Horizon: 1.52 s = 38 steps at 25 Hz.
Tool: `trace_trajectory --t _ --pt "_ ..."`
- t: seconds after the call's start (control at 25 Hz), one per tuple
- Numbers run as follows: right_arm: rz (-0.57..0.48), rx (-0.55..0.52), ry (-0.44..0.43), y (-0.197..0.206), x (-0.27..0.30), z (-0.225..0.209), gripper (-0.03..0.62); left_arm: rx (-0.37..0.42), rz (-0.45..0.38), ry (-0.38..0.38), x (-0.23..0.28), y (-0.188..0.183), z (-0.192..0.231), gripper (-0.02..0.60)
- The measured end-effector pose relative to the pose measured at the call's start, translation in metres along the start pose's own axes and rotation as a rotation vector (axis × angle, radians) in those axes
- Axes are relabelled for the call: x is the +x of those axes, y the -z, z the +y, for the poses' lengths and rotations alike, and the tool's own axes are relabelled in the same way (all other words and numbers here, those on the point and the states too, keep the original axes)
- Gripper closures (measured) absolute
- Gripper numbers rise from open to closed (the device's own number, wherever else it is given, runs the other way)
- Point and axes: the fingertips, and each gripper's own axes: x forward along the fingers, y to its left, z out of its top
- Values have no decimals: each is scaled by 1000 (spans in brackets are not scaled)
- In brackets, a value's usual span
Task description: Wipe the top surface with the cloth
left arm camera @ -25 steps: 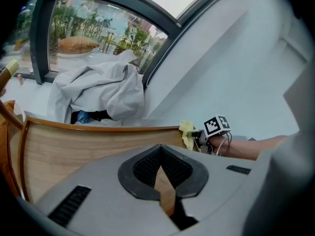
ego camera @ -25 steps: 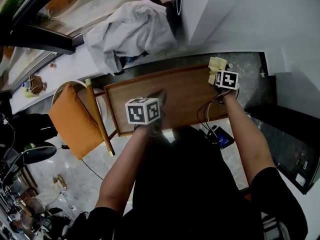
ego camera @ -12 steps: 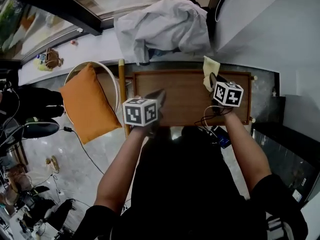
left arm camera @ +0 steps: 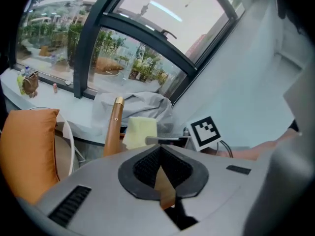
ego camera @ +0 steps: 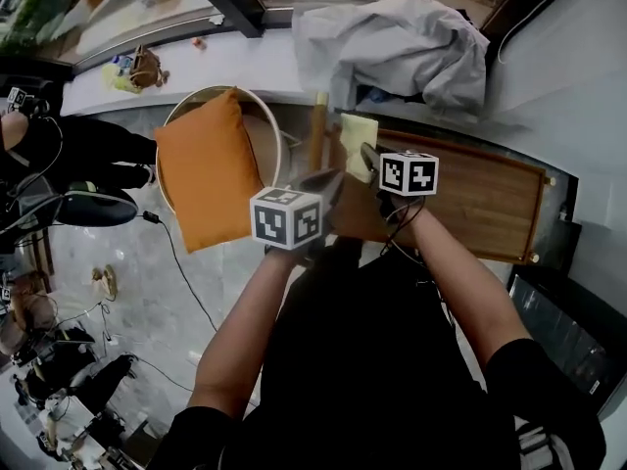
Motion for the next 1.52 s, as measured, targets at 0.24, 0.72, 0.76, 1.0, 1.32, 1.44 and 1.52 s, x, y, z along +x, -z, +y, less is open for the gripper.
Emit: trace_trajectory --t 0.24,0.72,0.76,1.0,1.32,1.44,1.52 --pt "119 39 -5 32 56 12 562 17 7 48 -13 8 14 574" --pt "264 -239 179 64 78 -20 562 25 47 72 -14 24 20 574" --pt "269 -252 177 64 79 -20 562 27 50 69 -13 24 20 574" --pt "275 -279 190 65 66 -32 562 40 60 69 -4 23 8 574" --pt "282 -260 210 66 29 -66 562 55 89 94 16 26 -20 574" --pt "276 -242 230 66 9 -85 562 61 105 107 27 30 -34 574" --pt "273 -234 244 66 -5 -99 562 69 113 112 33 32 -43 574"
